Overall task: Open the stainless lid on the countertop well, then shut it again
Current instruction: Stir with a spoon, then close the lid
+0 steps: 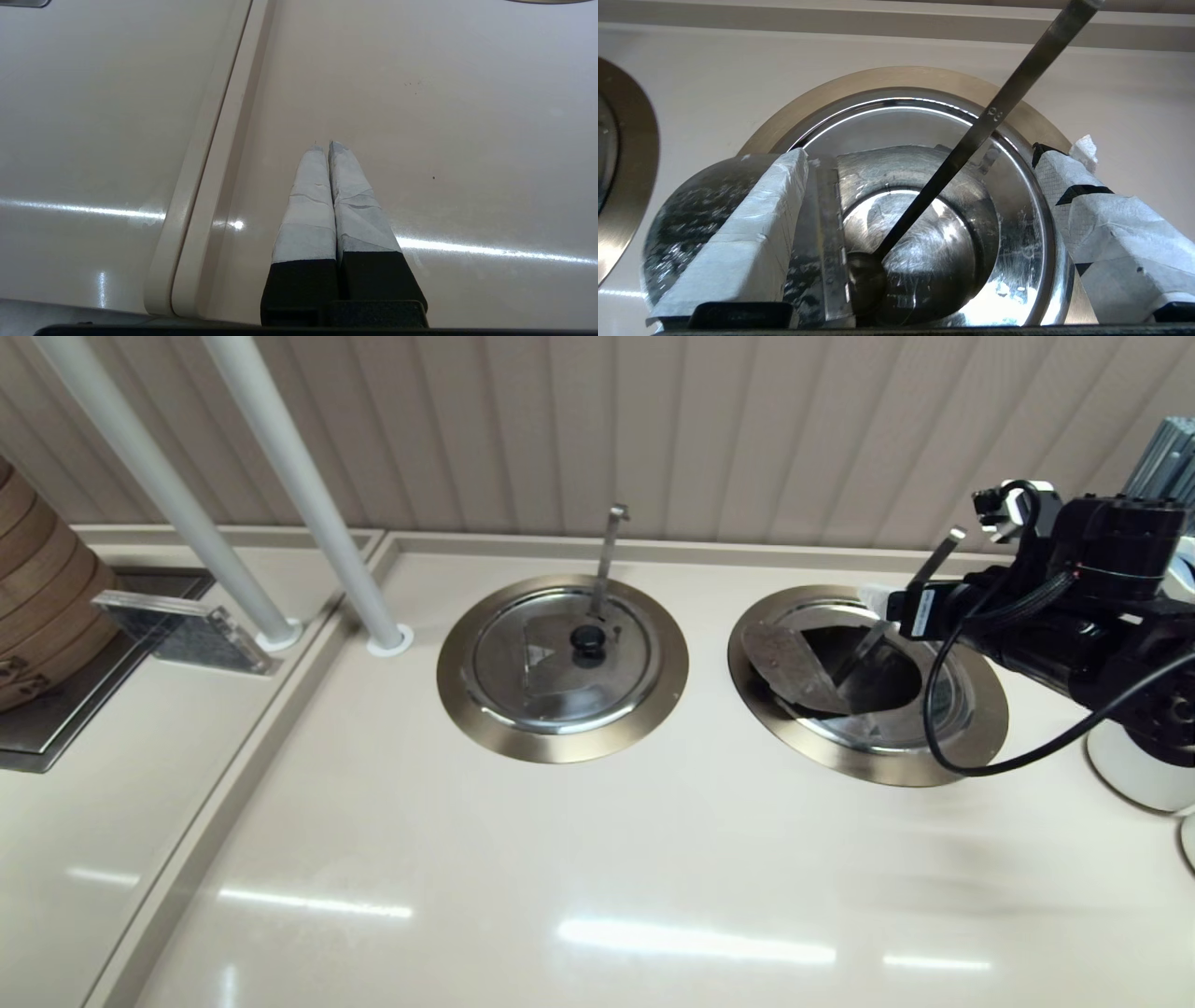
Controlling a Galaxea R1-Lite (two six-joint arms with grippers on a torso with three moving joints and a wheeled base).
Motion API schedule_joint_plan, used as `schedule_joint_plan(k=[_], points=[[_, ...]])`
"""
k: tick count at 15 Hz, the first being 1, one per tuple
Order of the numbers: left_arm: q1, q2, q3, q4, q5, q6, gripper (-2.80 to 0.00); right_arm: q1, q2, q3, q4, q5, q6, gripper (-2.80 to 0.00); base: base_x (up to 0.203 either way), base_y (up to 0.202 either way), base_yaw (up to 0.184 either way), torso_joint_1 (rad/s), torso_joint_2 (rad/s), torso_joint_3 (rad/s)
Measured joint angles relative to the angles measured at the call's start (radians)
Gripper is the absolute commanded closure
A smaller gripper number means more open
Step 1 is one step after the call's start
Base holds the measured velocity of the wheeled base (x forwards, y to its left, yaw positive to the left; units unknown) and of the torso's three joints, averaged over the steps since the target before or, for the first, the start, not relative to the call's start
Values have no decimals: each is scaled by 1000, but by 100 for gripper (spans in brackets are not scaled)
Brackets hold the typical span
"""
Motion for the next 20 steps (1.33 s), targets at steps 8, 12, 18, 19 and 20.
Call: schedule_joint_plan(k=[8,12,18,19,20], points=[[0,0,0,0,0,0,0,225,-259,246,60,-34,-233,-280,0,0,0,0,0,0],[0,0,0,0,0,0,0,290,-336,310,132,-33,-300,-280,0,0,0,0,0,0],[0,0,0,0,0,0,0,298,-355,401,133,-33,-399,-280,0,0,0,0,0,0],[0,0,0,0,0,0,0,298,-355,420,133,-35,-422,-280,0,0,0,0,0,0],[0,0,0,0,0,0,0,298,-353,441,133,-41,-450,-280,0,0,0,0,0,0]])
